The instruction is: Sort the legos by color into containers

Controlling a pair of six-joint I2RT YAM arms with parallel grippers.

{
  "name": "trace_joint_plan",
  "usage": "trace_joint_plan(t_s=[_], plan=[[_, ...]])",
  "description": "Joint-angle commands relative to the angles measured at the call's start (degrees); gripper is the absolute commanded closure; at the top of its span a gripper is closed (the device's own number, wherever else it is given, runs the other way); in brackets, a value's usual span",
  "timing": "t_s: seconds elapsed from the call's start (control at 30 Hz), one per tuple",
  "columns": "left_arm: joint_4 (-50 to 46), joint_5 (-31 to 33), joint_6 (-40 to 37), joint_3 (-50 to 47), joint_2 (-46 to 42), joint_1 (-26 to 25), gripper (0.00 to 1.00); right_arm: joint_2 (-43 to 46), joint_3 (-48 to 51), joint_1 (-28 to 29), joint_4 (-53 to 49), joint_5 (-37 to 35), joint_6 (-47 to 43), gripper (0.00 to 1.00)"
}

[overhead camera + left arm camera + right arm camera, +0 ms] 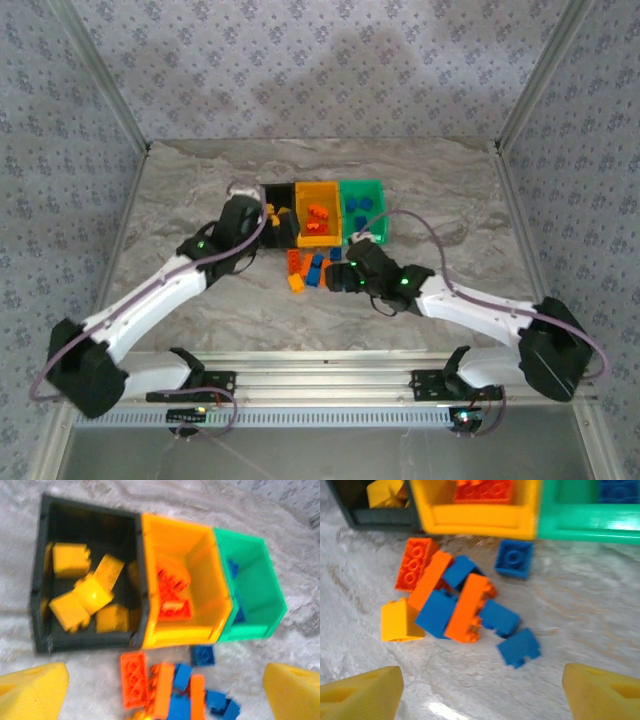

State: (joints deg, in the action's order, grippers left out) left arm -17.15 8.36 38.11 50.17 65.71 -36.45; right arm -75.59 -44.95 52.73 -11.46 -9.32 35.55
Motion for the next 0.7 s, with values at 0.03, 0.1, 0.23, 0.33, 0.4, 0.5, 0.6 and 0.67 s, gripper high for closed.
trace_joint_plan(t_s=[0.03, 0.1, 0.23, 0.33, 0.4, 0.5, 0.6, 0.67], plan=[[-4.82, 1.78, 4.98, -11.81, -8.64, 0.15, 0.00, -8.89, -7.10, 5.51, 2.21, 2.11, -3.15, 0.24], [-7.99, 3.92, 6.27, -15.56, -13.56, 0.15, 0.01, -12.71, -9.95, 6.76, 1.72, 2.42, -3.47, 0.29], [-12.59, 6.92, 7.98, -20.51, -22.98, 0.18, 0.00, -19.41, -14.72, 8.17, 0.75, 3.03, -3.27, 0.34], [-14.13, 7.92, 8.75, -22.83, -28.87, 0.41, 0.00, -23.01, -17.46, 8.40, -0.48, 2.29, -3.05, 0.35], [-14.90, 8.33, 9.17, -23.63, -31.29, 0.68, 0.00, -24.85, -19.17, 8.39, -1.91, 1.25, -2.78, 0.36], [-15.35, 8.43, 9.01, -23.82, -32.49, 1.17, 0.00, -27.07, -21.41, 8.33, -3.94, -0.21, -2.68, 0.36], [-15.52, 8.26, 8.70, -23.66, -31.99, 1.60, 0.00, -29.30, -22.88, 8.32, -5.34, -1.00, -2.48, 0.36], [-15.47, 7.99, 8.72, -23.78, -31.57, 1.88, 0.00, -30.44, -25.13, 8.32, -6.25, -1.81, -2.16, 0.37]])
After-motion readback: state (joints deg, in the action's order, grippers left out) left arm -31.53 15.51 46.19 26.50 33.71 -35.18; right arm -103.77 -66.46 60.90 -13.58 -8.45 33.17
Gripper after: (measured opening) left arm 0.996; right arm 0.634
